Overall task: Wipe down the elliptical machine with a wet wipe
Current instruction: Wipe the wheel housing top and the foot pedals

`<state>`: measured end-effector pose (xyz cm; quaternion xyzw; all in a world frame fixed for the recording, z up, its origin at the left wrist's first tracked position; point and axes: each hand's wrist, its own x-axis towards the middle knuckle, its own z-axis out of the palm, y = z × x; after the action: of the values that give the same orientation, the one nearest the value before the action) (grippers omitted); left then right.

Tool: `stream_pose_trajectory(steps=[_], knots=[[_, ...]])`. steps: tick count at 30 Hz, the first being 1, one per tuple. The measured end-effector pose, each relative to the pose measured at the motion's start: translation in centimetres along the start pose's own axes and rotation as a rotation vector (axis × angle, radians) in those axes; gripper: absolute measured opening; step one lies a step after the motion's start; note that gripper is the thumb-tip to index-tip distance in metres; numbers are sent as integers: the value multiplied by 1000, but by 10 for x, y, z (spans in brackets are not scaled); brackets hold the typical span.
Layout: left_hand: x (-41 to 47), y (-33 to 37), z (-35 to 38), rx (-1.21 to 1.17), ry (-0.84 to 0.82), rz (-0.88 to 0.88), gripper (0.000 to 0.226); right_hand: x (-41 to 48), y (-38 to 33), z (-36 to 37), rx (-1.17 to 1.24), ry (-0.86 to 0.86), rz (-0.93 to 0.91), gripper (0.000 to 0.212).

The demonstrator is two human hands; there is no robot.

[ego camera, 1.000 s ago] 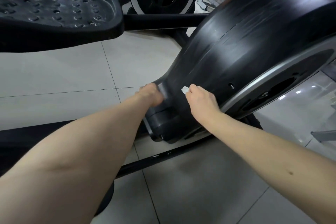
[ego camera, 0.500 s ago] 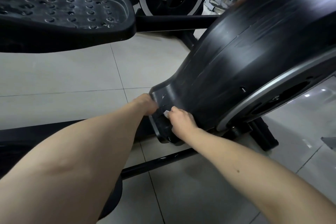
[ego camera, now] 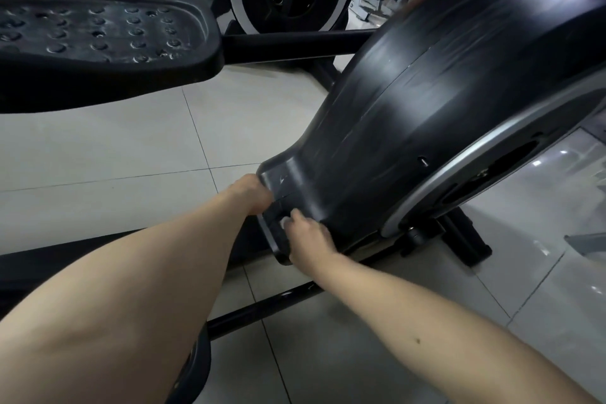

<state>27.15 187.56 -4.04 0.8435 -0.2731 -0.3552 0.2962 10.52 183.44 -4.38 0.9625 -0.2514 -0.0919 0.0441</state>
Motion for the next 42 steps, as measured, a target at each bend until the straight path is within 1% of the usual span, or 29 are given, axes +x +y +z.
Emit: stream_pose_trajectory(steps=[1, 2, 5, 6, 10, 11, 14, 17, 20, 23, 24, 26, 27, 28, 29, 31, 33, 34, 36, 38, 39, 41, 42], knots=[[2, -1, 0, -2, 7, 2, 24, 1, 4, -2, -4, -4, -13, 36], [3, -1, -1, 4, 10, 4, 22, 9, 12, -7, -11, 23, 17, 35], [4, -4, 2, 18, 3, -10, 16, 29, 29, -23, 64, 107, 229, 37], [2, -5, 0, 29, -1, -15, 15, 27, 25, -21, 97, 129, 237, 36], [6, -15, -6, 54, 6, -12, 17, -10, 1, 9, 164, 43, 27, 28], [10, -18, -6, 64, 0, -14, 18, -12, 3, 10, 177, 33, 8, 26], [12, -25, -10, 106, -4, -51, 15, 12, 14, 0, 138, 69, 37, 25], [8, -25, -11, 61, -2, -89, 10, 55, 24, -10, 128, 187, 107, 33], [10, -27, -7, 51, -8, -109, 16, 101, 23, -12, 111, 187, 108, 28], [15, -30, -7, 67, 6, -120, 21, 107, 13, -4, 80, 194, 107, 25], [16, -32, -6, 65, 12, -128, 21, 97, 9, 2, 80, 177, 72, 26], [18, -34, -9, 69, 26, -144, 21, 73, 0, 13, 63, 126, -68, 33], [19, -34, -9, 71, 31, -150, 20, 65, -2, 16, 55, 69, -105, 36], [20, -35, -11, 78, 37, -152, 17, 68, 1, 14, 31, 61, -132, 36], [21, -36, -12, 77, 41, -157, 13, 80, 5, 10, -3, 102, -117, 33], [24, -40, -13, 64, 52, -159, 7, 111, 10, -3, -18, 132, -35, 26], [27, -42, -16, 55, 56, -158, 5, 136, 13, -12, -36, 199, -1, 30], [28, -44, -17, 50, 55, -160, 5, 140, 12, -11, -21, 201, 1, 31], [31, -48, -19, 36, 45, -177, 7, 133, 7, 3, 40, 121, 13, 30], [35, -51, -23, 16, 49, -188, 10, 113, 4, 13, -77, 71, -77, 24], [36, -52, -24, 7, 54, -189, 11, 107, 4, 13, -64, 68, -98, 19], [37, -51, -25, -6, 54, -192, 10, 114, 15, 8, -28, 115, -46, 20], [38, -50, -25, -13, 57, -191, 9, 124, 19, 1, -33, 103, -21, 24]])
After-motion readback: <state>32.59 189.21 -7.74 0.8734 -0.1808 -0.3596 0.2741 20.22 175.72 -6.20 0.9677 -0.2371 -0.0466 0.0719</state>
